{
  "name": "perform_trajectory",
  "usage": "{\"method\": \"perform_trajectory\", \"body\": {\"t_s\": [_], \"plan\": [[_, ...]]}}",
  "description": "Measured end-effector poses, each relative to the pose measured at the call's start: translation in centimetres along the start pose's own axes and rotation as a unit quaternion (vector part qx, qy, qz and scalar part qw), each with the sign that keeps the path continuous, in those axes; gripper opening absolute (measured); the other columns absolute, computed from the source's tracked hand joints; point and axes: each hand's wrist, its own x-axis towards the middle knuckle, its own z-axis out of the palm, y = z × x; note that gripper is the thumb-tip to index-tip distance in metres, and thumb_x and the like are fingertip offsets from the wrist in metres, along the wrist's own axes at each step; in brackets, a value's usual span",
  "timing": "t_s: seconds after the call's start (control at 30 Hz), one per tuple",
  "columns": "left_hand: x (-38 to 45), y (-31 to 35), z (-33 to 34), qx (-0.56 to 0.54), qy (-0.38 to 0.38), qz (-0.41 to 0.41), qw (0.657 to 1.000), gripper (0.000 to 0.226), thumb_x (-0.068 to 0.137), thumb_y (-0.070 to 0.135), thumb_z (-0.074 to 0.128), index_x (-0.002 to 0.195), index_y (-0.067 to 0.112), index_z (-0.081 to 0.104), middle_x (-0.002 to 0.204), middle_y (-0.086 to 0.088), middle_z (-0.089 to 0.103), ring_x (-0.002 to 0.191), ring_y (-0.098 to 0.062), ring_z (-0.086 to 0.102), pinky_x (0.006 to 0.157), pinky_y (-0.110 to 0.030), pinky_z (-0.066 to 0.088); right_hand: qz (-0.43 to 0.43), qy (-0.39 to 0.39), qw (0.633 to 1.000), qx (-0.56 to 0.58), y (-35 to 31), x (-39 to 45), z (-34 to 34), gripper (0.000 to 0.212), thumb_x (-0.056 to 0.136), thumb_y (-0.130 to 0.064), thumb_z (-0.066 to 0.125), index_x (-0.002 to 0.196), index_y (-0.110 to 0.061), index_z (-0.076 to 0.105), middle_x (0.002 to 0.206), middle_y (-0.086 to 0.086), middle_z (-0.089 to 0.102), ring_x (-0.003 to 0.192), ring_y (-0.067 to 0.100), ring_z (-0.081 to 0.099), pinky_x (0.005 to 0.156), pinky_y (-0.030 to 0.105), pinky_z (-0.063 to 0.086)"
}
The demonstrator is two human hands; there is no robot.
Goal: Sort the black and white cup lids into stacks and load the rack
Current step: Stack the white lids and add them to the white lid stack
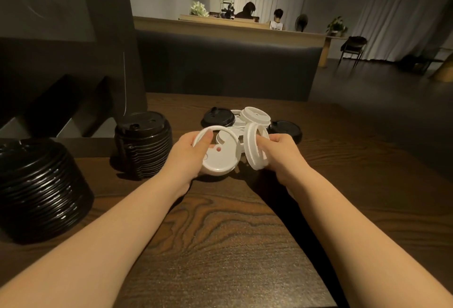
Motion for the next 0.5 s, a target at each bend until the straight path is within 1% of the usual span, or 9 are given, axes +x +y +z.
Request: {"method": "perform_trajectory", "body": {"t_s": [0.03,0.07,0.1,0.13,0.2,0.23,0.3,0.4,0.5], "plan": [[0.0,-0.1,0.2,-0.007,0.004,0.002,1.0,0.029,0.097,0.045,0.045,0.112,0.024,0.058,0.103,-0.001,0.066,0.093,-0.018,0.063,0.08,-0.035,0.052,0.006,-0.007,0.999,0.047,-0.1,-0.2,0.2,0.037,0.087,-0.031,0.067,0.117,-0.012,0.056,0.098,0.001,0.059,0.09,0.018,0.062,0.077,0.035,0.056],[-0.1,-0.1,0.4,-0.017,0.011,0.003,1.0,0.031,0.097,0.046,0.046,0.11,0.022,0.059,0.104,-0.002,0.066,0.094,-0.019,0.062,0.082,-0.037,0.052,0.009,-0.012,0.996,0.094,-0.2,-0.4,0.4,0.049,0.087,-0.031,0.067,0.129,-0.02,0.045,0.106,-0.002,0.053,0.097,0.02,0.059,0.081,0.041,0.056],[-0.1,0.0,0.5,-0.028,0.018,0.003,0.999,0.033,0.096,0.048,0.046,0.107,0.02,0.06,0.104,-0.004,0.066,0.094,-0.02,0.063,0.085,-0.039,0.053,0.003,-0.022,0.992,0.125,-0.4,-0.7,0.5,0.055,0.087,-0.031,0.067,0.134,-0.029,0.037,0.109,-0.005,0.047,0.099,0.019,0.056,0.081,0.042,0.057],[-0.1,0.0,0.6,-0.025,0.024,0.003,0.999,0.036,0.096,0.05,0.044,0.105,0.019,0.06,0.103,-0.004,0.066,0.095,-0.021,0.063,0.088,-0.041,0.053,-0.012,-0.036,0.991,0.127,-0.5,-1.1,0.8,0.053,0.088,-0.033,0.065,0.132,-0.031,0.037,0.109,-0.007,0.047,0.098,0.016,0.055,0.079,0.04,0.057],[-0.4,0.2,0.7,-0.017,0.024,0.005,1.0,0.046,0.096,0.057,0.034,0.101,0.019,0.061,0.099,-0.002,0.066,0.094,-0.02,0.062,0.089,-0.041,0.051,-0.073,-0.053,0.995,0.043,-0.2,-1.7,1.4,0.041,0.089,-0.039,0.062,0.124,-0.023,0.047,0.111,-0.007,0.055,0.095,0.01,0.056,0.077,0.03,0.054],[-0.6,0.2,0.8,-0.043,0.014,-0.004,0.999,0.055,0.095,0.061,0.029,0.103,0.018,0.062,0.098,-0.003,0.067,0.095,-0.02,0.063,0.089,-0.04,0.051,-0.108,-0.048,0.993,-0.017,0.1,-2.0,1.8,0.034,0.089,-0.041,0.061,0.117,-0.022,0.05,0.108,-0.008,0.056,0.093,0.007,0.055,0.074,0.024,0.049],[-0.5,0.2,0.9,-0.103,-0.008,-0.03,0.994,0.073,0.091,0.069,0.023,0.115,0.014,0.064,0.103,-0.007,0.071,0.099,-0.023,0.066,0.093,-0.042,0.051,-0.155,-0.028,0.984,-0.079,0.6,-2.1,2.4,0.025,0.09,-0.041,0.06,0.106,-0.025,0.05,0.101,-0.011,0.055,0.092,0.006,0.053,0.071,0.021,0.041],[-0.6,0.0,0.9,-0.133,-0.034,-0.028,0.99,0.081,0.086,0.075,0.018,0.114,0.018,0.067,0.101,-0.008,0.074,0.101,-0.023,0.068,0.097,-0.045,0.05,-0.167,-0.017,0.982,-0.085,0.9,-2.2,3.1,0.034,0.09,-0.043,0.058,0.115,-0.02,0.054,0.106,-0.008,0.057,0.101,0.011,0.055,0.077,0.023,0.042],[-0.7,0.0,0.9,-0.137,-0.061,-0.021,0.988,0.086,0.077,0.083,0.02,0.118,0.022,0.065,0.104,-0.008,0.073,0.103,-0.023,0.068,0.098,-0.046,0.05,-0.189,-0.008,0.975,-0.114,1.0,-2.0,3.2,0.043,0.09,-0.047,0.057,0.121,-0.019,0.052,0.112,-0.005,0.056,0.103,0.012,0.054,0.083,0.027,0.043]]}}
